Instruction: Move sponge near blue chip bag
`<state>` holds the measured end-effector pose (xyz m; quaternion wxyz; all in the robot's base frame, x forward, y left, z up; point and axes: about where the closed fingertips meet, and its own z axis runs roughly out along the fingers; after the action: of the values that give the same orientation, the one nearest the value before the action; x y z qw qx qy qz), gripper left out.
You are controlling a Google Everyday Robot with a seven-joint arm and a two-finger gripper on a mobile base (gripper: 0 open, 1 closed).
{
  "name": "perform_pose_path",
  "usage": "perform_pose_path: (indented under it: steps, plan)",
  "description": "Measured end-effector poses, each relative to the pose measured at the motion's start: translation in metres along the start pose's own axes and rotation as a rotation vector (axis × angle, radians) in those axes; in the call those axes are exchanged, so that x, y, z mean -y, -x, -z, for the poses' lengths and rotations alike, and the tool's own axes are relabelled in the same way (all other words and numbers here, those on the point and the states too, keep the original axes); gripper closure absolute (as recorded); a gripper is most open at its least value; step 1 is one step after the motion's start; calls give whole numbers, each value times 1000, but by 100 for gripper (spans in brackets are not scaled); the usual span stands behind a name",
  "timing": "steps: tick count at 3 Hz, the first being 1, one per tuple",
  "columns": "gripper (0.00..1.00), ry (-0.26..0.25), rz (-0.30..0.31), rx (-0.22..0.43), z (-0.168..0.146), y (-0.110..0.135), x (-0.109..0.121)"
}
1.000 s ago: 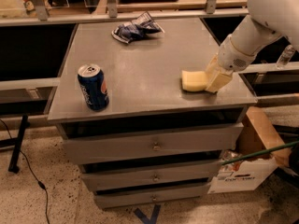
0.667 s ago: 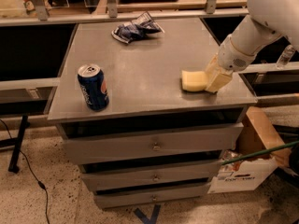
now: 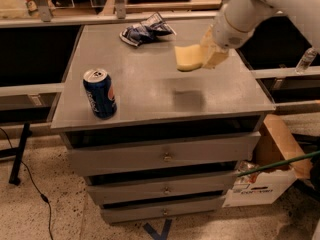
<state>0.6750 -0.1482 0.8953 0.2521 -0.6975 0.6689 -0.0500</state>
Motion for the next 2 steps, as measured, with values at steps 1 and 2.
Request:
perform_pose_path:
  steps: [1,2]
  plan:
    - [100,-105,74,-19,-3,19,37]
    - [100,-176,95,-57,-23,19,80]
